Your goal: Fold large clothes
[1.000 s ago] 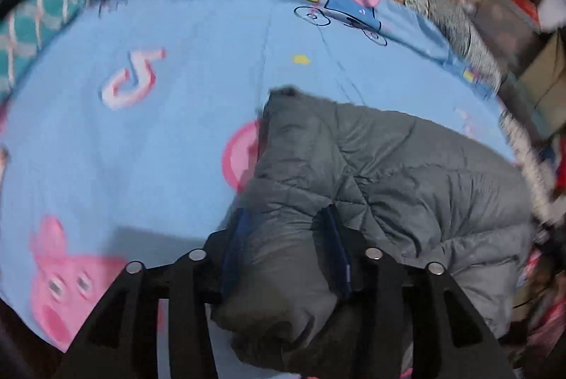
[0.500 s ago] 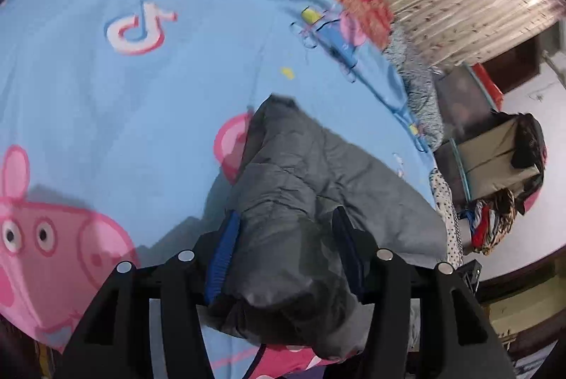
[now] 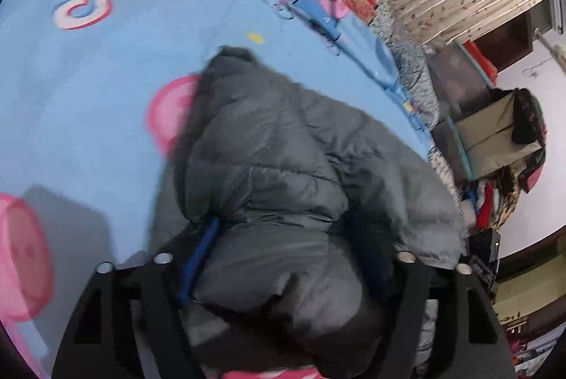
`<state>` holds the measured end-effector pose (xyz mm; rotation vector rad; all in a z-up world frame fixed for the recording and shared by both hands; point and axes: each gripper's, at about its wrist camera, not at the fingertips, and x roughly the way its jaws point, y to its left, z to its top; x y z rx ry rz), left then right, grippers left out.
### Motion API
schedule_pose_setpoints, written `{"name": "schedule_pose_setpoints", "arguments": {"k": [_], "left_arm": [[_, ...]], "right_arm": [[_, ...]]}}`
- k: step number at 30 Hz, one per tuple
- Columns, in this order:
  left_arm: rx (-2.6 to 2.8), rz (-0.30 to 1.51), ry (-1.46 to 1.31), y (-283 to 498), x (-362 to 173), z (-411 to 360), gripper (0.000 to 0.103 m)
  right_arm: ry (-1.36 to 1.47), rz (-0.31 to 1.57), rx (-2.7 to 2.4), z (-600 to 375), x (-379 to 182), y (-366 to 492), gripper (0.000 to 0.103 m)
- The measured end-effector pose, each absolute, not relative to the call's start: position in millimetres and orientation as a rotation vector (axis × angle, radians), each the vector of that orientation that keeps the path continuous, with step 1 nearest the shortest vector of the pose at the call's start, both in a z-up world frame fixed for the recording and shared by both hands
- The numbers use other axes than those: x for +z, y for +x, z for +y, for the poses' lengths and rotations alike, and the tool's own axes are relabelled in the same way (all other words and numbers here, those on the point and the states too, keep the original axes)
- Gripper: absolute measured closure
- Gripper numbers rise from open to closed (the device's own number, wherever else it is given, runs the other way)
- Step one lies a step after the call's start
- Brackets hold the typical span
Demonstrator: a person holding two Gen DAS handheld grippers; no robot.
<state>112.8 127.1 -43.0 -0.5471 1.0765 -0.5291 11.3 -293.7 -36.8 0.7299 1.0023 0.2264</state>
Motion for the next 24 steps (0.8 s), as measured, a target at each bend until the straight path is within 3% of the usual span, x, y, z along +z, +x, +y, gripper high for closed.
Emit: {"name": "schedule_pose_setpoints", "arguments": {"k": [3, 5, 13, 17, 20, 23, 24], "left_arm": [[-0.562, 1.057, -0.578, 133.8, -33.4, 111.8, 0.078], [-0.574, 1.027, -0.571, 152.8, -20.7, 101.2, 0.083], [-0.621, 0.828, -0.483, 241.5, 73.6, 59.6, 0.084], [-0.573, 0.812, -0.449, 266.5, 70.9, 52.0, 0.084], [-0.480, 0.919, -0.398, 275.7, 24.6, 47.2, 0.084], [-0.346, 1.081, -0.329, 277.3, -44.5, 47.3, 0.083], [-0.355, 1.068, -0.336, 274.9, -52.4, 49.9, 0.083]], "right_arm": [[0.684, 0.981, 0.242, -286.8, -22.9, 33.8, 0.074], [0.672, 0.941, 0.250, -290.2, -11.0, 54.0, 0.078], [0.610, 0.709, 0.300, -316.9, 62.5, 150.8, 0.079], [0.577, 0.619, 0.240, -333.9, 71.3, 181.9, 0.078], [0.527, 0.717, 0.065, -351.4, 28.1, 205.4, 0.069], [0.614, 0.902, -0.094, -377.9, -42.8, 212.1, 0.036], [0.673, 0.897, -0.092, -384.9, -52.0, 206.8, 0.034]]}}
